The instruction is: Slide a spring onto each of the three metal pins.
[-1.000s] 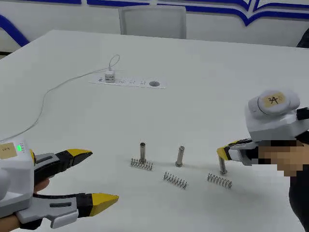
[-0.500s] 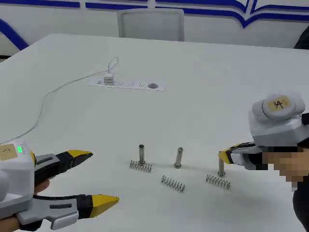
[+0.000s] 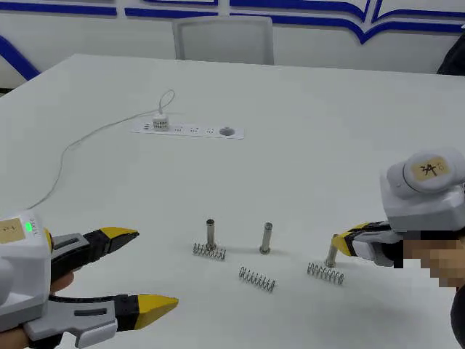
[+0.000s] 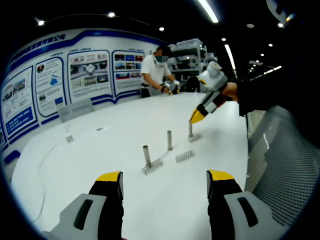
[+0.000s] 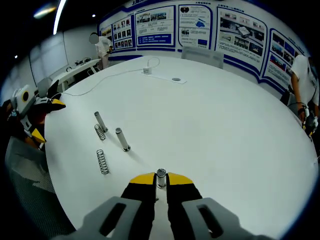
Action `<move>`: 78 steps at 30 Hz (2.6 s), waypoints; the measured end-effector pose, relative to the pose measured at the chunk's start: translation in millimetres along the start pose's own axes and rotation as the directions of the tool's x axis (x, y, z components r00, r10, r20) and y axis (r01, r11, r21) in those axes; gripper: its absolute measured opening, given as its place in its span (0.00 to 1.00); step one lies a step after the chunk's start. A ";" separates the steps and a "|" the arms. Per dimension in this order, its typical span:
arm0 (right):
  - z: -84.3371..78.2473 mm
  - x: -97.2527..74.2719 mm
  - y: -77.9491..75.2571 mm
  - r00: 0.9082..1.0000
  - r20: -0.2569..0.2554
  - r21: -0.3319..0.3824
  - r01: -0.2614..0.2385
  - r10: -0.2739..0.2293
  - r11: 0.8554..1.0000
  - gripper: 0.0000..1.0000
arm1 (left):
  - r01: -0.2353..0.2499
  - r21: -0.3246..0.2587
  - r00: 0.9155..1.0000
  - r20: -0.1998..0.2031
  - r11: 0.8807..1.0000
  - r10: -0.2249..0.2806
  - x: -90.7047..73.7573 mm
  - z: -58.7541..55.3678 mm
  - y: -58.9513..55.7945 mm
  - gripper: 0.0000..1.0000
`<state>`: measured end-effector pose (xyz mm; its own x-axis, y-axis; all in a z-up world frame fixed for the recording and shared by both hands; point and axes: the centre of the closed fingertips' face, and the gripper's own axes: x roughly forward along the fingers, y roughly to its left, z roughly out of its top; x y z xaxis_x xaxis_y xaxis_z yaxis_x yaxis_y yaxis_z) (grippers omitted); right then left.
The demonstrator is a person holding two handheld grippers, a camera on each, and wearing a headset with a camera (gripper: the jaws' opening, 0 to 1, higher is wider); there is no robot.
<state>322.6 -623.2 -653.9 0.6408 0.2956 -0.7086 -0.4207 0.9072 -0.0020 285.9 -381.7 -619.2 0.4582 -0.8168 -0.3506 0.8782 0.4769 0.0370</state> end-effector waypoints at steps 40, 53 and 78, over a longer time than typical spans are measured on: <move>-16.2 34.9 -1.5 0.998 -0.055 -0.056 -0.047 0.044 0.997 0.10 | -0.001 -0.002 1.000 -0.012 1.000 0.001 -0.2 -1.3 -0.6 0.69; -15.0 11.2 1.6 0.996 -0.032 -0.078 -0.081 0.079 0.994 0.15 | 0.008 0.001 1.000 -0.012 1.000 -0.008 1.2 -0.6 -2.3 0.69; -52.3 25.9 20.1 0.939 -0.249 -0.302 -0.307 0.236 0.903 0.18 | 0.020 -0.001 1.000 -0.018 1.000 -0.020 1.7 -2.2 -5.1 0.69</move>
<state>297.1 -613.0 -709.2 0.3427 0.4171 -0.8417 -0.7701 0.6379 0.0025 281.9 -384.8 -622.1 0.4379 -0.8201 -0.3682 0.8870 0.4609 0.0285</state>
